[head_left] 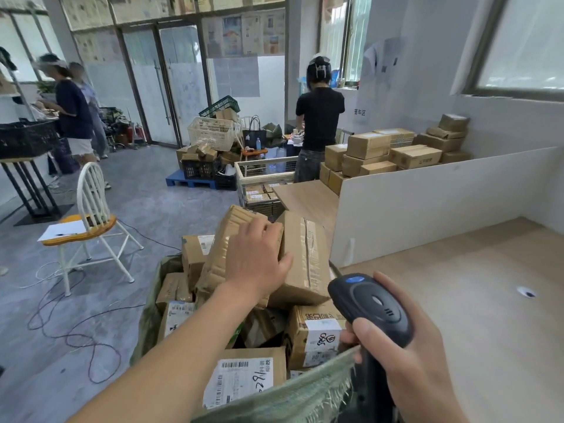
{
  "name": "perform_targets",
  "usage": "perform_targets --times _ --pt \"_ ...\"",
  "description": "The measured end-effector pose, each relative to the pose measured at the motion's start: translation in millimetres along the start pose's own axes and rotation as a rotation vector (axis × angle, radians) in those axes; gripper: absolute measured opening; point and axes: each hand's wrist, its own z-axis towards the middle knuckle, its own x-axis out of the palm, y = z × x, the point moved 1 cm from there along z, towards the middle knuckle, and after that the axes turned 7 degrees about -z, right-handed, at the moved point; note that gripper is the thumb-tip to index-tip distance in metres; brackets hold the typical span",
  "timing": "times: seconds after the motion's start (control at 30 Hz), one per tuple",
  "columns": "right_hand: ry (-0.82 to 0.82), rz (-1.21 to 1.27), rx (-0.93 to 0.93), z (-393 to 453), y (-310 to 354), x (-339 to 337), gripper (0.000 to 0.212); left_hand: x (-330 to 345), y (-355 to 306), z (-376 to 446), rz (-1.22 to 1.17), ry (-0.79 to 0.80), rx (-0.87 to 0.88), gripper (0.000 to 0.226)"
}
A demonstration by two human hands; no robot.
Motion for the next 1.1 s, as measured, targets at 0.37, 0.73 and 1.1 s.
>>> perform_targets --times 0.37,0.73,1.1 --pt "-0.336 -0.069 -0.019 -91 34 -146 0.064 41 -203 -31 -0.189 0.191 0.338 0.061" --pt "-0.726 -0.164 -0.022 -274 94 -342 0.067 23 -492 -146 -0.340 0.258 0.646 0.063" --pt "-1.115 -0.227 -0.003 -422 135 -479 0.062 12 -718 -266 -0.470 0.379 0.943 0.063"
